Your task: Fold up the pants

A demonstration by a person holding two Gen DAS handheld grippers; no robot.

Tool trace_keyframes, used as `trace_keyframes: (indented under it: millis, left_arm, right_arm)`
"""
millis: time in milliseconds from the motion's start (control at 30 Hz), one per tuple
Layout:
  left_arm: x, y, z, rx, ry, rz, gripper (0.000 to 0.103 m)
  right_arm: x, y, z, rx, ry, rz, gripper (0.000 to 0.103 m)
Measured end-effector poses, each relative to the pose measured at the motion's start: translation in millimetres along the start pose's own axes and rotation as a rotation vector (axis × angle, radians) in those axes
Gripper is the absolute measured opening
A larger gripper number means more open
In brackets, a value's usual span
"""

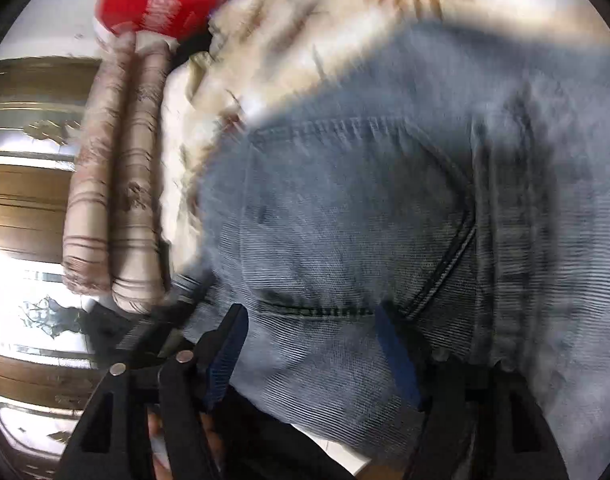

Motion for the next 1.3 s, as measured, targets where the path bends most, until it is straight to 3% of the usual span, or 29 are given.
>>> trace_keyframes:
  millis: [100, 233, 400, 567, 733, 833, 900, 1000, 1033, 1133, 1167, 1233, 1300]
  left_arm:
    - [6, 0, -7, -0.037, 0.012, -0.021, 0.012]
    - [20, 1, -32, -0.147, 0.032, -0.079, 0.011]
    - [48, -10, -106, -0.389, 0.039, -0.188, 0.01]
    - [67, -63, -204, -0.698, 0.005, -0.27, 0.01]
    - [47, -161, -274, -0.961, -0.062, -0.2, 0.01]
    - [12, -220, -287, -1.049, -0.082, -0.09, 0.01]
    - [-31, -263, -280, -1.134, -0.045, 0.037, 0.013]
    - [-81, -299, -253, -1.235, 0.061, 0.229, 0.018]
    - [-73, -297, -253, -1.232, 0.02, 0.219, 0.023]
    - [-31, -284, -262, -1.189, -0.134, 0.274, 0.059]
    - [-15, -275, -264, -1.165, -0.173, 0.252, 0.07]
    - [23, -243, -264, -1.089, -0.242, 0.152, 0.08]
    - [51, -201, -252, -1.012, -0.265, 0.055, 0.084]
  right_arm:
    - [20, -2, 9, -0.024, 0.054, -0.016, 0.07]
    - [67, -15, 5, 0.012, 0.093, -0.107, 0.07]
    - [154, -23, -43, -0.043, 0.078, -0.31, 0.07]
    - [234, -31, -98, -0.134, 0.101, -0.494, 0.07]
    - [287, -48, -141, -0.198, 0.136, -0.611, 0.07]
    - [301, -60, -161, -0.237, 0.142, -0.642, 0.07]
    - [305, -65, -176, -0.265, 0.14, -0.651, 0.07]
    - [309, -72, -197, -0.309, 0.13, -0.648, 0.07]
    - [308, -72, -199, -0.316, 0.126, -0.643, 0.07]
    - [307, -73, -198, -0.308, 0.12, -0.634, 0.07]
    - [305, -72, -195, -0.303, 0.119, -0.63, 0.07]
    - [303, -70, -181, -0.277, 0.14, -0.62, 0.071]
    - [298, -66, -158, -0.229, 0.166, -0.603, 0.071]
Point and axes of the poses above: each gripper's, at about its wrist camera, not at the fingertips, and x roughly against the way its jaws point, z to its left, y to its top, the point moved 9 cm from there along -x, roughly the way its jaws point, and after that the axes turned 3 degrees about z, right-handed, at the moved point
